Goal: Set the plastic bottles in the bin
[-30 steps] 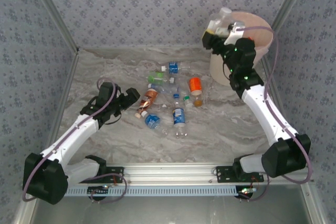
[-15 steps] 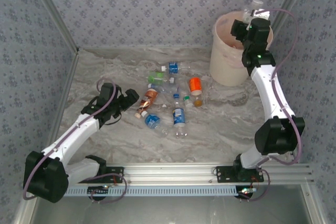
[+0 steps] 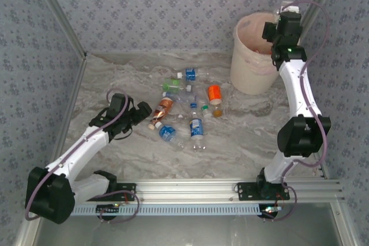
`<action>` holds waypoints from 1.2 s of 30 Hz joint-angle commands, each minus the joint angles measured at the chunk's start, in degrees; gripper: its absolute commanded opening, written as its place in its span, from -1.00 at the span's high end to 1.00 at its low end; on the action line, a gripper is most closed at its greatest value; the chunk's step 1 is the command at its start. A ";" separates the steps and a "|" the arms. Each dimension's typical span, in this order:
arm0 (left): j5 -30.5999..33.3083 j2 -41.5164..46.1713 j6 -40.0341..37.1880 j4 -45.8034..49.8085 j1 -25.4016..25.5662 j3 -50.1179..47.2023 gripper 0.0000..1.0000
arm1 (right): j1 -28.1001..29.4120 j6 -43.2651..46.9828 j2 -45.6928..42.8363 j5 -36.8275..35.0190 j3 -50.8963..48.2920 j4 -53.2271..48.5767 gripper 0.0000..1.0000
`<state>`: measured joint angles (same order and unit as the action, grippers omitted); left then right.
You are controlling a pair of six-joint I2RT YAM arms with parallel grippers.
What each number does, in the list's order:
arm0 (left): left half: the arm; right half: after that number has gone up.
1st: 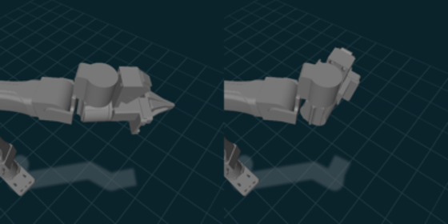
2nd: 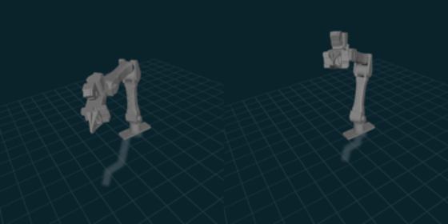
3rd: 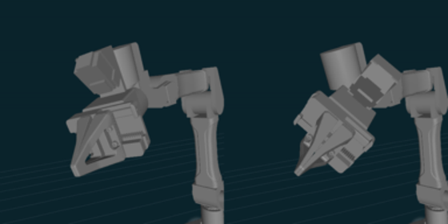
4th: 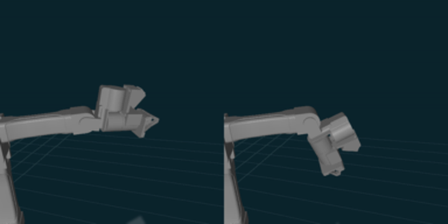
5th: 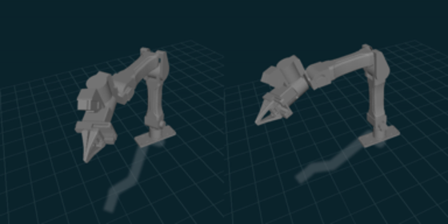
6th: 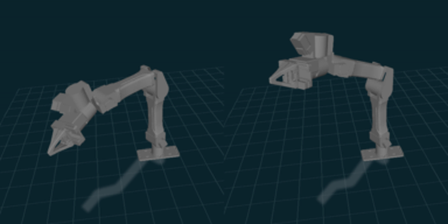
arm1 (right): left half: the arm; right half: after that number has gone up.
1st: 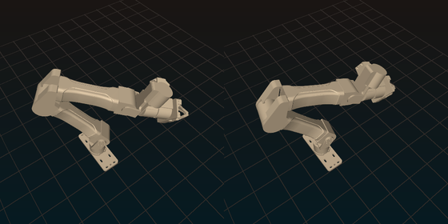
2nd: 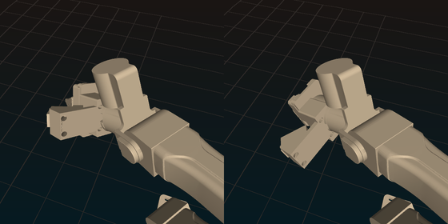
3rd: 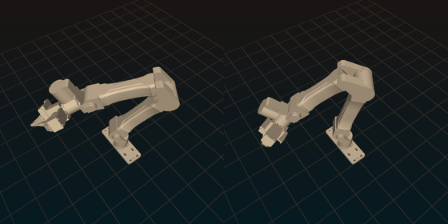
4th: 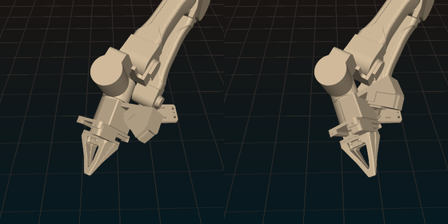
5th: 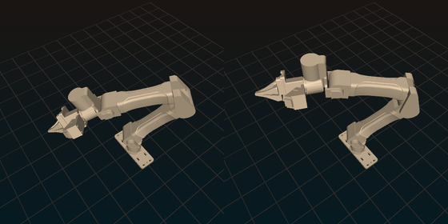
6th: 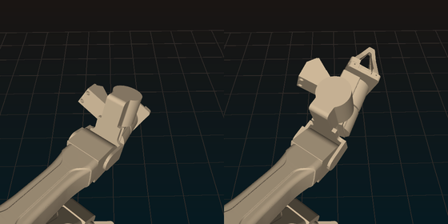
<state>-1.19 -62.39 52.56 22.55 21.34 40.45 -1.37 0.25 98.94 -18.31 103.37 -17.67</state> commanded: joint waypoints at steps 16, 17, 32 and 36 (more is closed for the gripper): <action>5.82 -2.47 -1.01 9.41 2.98 4.20 -0.96 | -1.18 -2.02 -6.95 -0.94 -4.51 0.11 -1.00; 6.07 -2.41 -0.65 9.68 3.46 4.16 -0.96 | -1.11 -3.00 -8.53 -0.21 -5.79 0.67 -1.00; 10.49 -6.06 11.57 11.29 14.12 5.83 -0.96 | 5.39 -26.89 -41.41 22.01 -39.07 6.36 -1.00; 10.18 -8.62 17.80 10.01 15.84 7.65 -0.96 | 13.16 -33.92 -54.10 22.18 -57.96 20.08 -1.00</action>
<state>8.23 -69.91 62.96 32.16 36.29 45.60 8.38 -25.04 49.87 -0.10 53.84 -7.70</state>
